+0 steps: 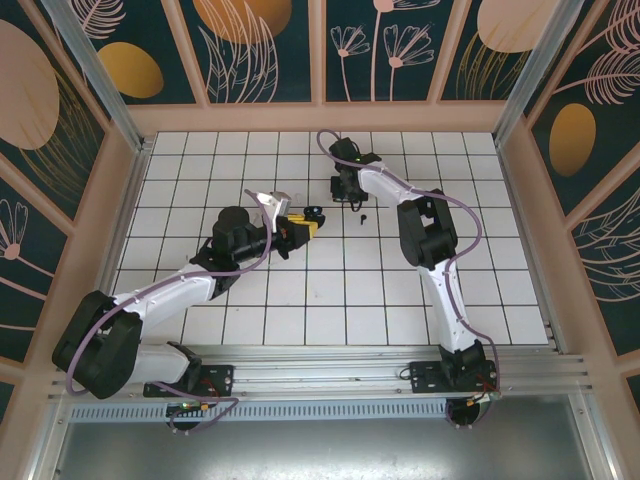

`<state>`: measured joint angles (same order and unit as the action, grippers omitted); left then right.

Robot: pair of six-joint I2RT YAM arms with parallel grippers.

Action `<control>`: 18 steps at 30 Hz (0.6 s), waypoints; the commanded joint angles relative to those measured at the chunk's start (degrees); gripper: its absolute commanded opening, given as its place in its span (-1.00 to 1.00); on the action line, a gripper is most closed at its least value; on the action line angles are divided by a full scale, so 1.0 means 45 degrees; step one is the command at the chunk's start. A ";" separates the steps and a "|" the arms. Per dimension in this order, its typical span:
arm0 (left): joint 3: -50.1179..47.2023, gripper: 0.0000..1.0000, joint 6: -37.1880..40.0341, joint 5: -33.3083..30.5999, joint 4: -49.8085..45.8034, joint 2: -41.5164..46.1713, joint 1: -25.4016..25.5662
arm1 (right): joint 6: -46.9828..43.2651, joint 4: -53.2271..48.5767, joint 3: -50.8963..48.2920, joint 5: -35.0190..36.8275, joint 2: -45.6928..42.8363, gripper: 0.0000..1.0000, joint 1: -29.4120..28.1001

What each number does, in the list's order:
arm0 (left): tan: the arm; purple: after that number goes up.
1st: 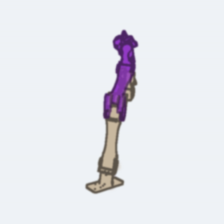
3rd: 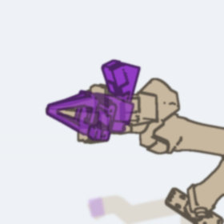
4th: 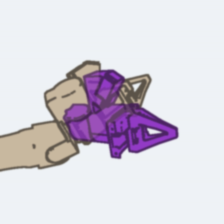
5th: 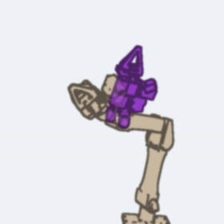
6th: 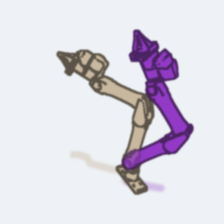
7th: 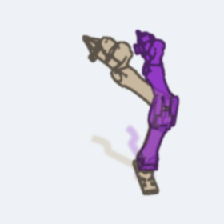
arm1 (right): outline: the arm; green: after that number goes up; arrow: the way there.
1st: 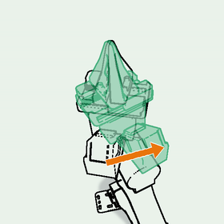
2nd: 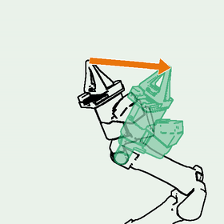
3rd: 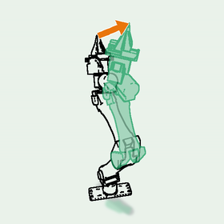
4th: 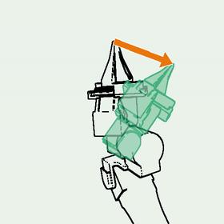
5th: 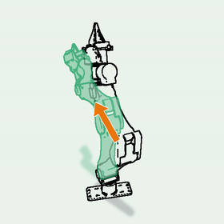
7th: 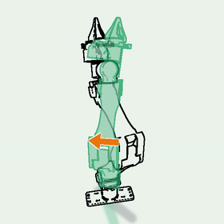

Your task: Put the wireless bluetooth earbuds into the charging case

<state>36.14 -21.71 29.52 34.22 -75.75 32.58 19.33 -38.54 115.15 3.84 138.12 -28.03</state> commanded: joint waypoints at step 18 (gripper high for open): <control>-0.0130 -0.92 0.0951 -0.0593 -0.1302 0.1031 0.0044 | 0.0369 0.0388 -0.7514 -0.0065 -0.5216 -0.66 -0.2225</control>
<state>36.29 -18.24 27.51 28.25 -72.03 32.58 19.09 -36.64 84.86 2.39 118.41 -36.01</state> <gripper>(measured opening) 0.162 0.171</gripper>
